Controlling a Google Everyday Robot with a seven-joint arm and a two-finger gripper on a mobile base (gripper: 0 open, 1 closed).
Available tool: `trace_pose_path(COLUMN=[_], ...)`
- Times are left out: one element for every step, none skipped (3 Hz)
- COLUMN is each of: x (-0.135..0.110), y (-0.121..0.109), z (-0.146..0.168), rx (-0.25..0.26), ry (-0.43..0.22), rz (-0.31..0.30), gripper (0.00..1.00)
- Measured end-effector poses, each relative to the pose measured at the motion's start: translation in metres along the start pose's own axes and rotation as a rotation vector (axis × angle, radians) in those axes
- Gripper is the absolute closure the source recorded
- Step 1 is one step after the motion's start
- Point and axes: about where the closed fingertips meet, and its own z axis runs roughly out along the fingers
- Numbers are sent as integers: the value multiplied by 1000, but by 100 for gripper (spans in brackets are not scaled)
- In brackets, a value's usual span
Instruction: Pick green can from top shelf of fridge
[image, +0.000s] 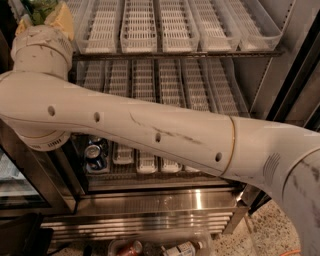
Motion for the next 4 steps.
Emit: trace_pose_path(x=[-12,-31,-47,-56], y=[1,-4,-11,-20], z=[-5,-9,-11,-13], rx=[-32,-50,-51,-42], ry=[-25,-60,-91,-104], rz=[14,14,16,23], gripper=[100,100,100,100])
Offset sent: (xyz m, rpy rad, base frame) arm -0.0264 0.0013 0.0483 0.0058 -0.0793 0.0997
